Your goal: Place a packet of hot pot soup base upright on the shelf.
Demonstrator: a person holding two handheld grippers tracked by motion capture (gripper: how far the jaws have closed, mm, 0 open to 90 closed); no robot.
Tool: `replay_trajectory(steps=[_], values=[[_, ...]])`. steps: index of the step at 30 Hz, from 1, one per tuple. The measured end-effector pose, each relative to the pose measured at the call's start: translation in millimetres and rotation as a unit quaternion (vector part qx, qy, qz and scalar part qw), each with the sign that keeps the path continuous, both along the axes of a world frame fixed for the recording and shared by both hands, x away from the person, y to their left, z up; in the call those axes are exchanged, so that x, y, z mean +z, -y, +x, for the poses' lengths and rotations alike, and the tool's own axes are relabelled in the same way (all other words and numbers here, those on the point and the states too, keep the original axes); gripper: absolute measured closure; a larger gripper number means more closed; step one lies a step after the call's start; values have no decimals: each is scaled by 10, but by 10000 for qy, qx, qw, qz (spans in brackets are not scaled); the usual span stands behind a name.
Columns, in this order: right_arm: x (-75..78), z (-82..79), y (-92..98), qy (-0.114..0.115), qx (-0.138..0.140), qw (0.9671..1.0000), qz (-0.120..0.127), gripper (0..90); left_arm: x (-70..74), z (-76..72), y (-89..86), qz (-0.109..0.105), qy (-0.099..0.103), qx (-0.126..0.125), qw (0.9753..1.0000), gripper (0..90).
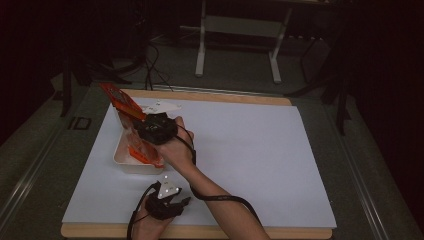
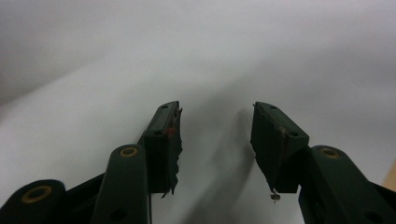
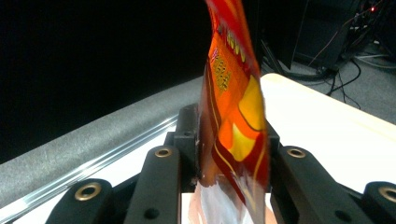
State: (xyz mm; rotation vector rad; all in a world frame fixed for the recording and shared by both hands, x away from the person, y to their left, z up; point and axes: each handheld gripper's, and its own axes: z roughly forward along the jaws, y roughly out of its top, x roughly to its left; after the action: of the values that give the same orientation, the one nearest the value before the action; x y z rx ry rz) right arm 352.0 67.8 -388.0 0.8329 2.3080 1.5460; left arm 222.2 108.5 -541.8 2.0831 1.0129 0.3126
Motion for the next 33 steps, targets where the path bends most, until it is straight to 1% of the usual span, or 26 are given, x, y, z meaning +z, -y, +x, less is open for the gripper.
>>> replay_trajectory(steps=[4, 10, 12, 15, 16, 20, 23, 24, 25, 28, 29, 30, 31, 32, 33], values=[[-83, 1, -28, -23, -46, 10000, 25, 711, 13, -36, -18, -22, -25, 5, 10000, 525], [-188, 22, -16, -110, -185, 9994, 269, 711, 12, -35, -36, 45, -37, -8, 10000, 526], [-217, 31, -12, -146, -216, 9992, 299, 712, 10, -33, -35, 31, -43, 13, 10000, 526], [-282, 35, -12, -200, -291, 9989, 310, 711, 8, -34, -35, 30, -48, 20, 10000, 526], [-309, 35, -10, -197, -302, 9988, 338, 711, 7, -34, -36, 23, -54, 22, 10000, 526], [-378, 5, -22, -148, -291, 9991, 274, 711, 6, -33, -43, 8, -60, 25, 10000, 527], [-421, -31, -23, -30, -220, 9995, 226, 710, 5, -29, -53, 15, -50, 3, 10000, 528], [-425, -49, -24, 4, -197, 9996, 205, 710, 3, -30, -49, -12, -51, 24, 10000, 528], [-431, -66, -26, 41, -123, 9998, 170, 709, 3, -30, -49, -11, -50, 26, 10000, 528], [-451, -105, -34, 62, 8, 9999, 126, 706, 2, -30, -50, -15, -51, 28, 10000, 528], [-459, -113, -38, 58, 55, 9999, 130, 703, -1, -30, -51, -34, -57, 31, 10000, 528], [-468, -126, -46, 4, 113, 9999, 129, 701, -2, -31, -54, -56, -64, 41, 10000, 528], [-483, -133, -59, -114, 217, 9996, 156, 695, -2, -32, -57, -61, -73, 42, 9999, 528], [-493, -139, -65, -177, 279, 9993, 178, 693, -3, -36, -61, -77, -70, 55, 9999, 527], [-509, -153, -80, -192, 317, 9992, 164, 693, -3, -41, -68, -82, -76, 49, 9999, 527]])
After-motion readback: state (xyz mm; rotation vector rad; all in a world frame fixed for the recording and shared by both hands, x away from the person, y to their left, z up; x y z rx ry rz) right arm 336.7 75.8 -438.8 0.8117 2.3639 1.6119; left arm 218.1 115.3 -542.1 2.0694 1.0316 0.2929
